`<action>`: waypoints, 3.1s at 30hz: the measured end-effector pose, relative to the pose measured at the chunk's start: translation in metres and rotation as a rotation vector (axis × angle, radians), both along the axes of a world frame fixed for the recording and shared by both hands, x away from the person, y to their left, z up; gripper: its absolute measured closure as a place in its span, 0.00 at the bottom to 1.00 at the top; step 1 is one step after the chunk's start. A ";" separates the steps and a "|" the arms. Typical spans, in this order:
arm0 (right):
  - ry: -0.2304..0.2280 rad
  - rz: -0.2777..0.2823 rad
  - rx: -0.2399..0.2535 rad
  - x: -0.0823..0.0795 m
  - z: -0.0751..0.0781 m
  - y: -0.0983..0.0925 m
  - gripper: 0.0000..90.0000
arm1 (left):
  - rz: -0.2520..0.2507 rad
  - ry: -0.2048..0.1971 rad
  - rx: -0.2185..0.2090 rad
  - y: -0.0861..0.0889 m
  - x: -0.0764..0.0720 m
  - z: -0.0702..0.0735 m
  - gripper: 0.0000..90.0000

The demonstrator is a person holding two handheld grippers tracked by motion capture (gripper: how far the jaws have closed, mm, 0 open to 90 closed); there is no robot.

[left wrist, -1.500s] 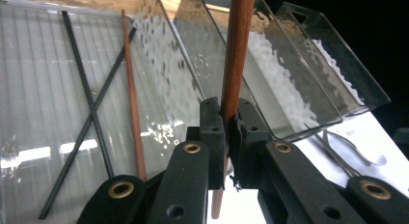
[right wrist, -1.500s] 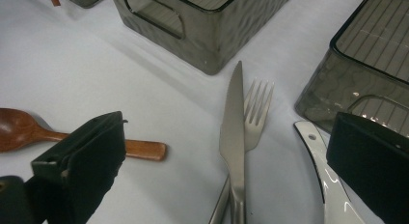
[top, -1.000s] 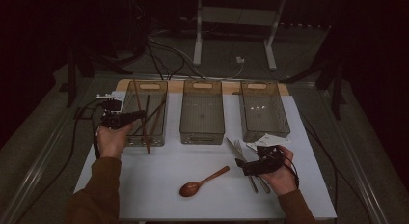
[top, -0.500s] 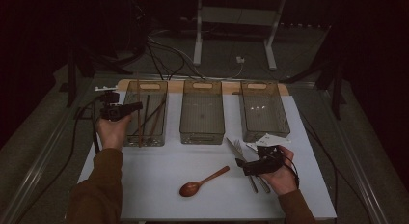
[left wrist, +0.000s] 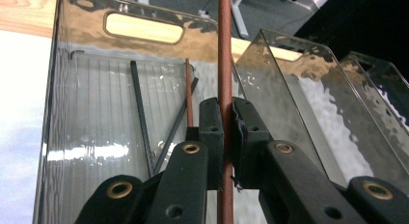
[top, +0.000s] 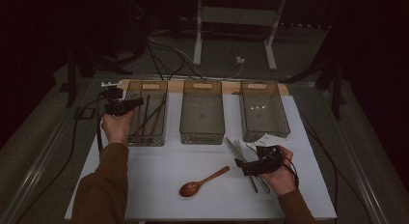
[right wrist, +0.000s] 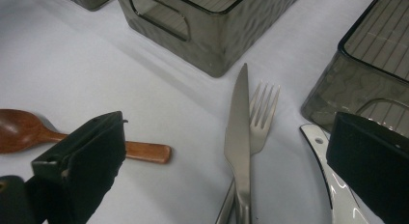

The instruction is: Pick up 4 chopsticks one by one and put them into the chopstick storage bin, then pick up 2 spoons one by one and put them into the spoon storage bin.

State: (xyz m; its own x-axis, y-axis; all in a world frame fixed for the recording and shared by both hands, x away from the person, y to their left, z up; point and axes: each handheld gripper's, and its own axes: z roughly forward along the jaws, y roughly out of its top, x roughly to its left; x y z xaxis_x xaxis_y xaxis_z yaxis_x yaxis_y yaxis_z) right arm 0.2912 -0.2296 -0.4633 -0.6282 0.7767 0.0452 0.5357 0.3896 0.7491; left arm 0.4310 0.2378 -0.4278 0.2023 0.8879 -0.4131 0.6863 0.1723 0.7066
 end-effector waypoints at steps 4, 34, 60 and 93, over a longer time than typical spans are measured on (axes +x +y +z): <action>0.000 0.001 0.001 0.000 -0.001 0.000 0.00 | 0.019 0.001 0.009 -0.001 0.005 -0.002 0.95; -0.004 -0.011 0.029 0.000 -0.001 -0.004 0.00 | 0.004 -0.121 0.108 -0.002 -0.022 0.016 0.01; -0.005 -0.001 0.059 0.001 0.000 -0.009 0.00 | -0.168 -0.166 0.185 -0.032 -0.062 0.021 0.01; -0.019 0.010 0.072 0.001 0.003 -0.016 0.00 | -0.244 -0.227 0.205 -0.052 -0.114 -0.001 0.01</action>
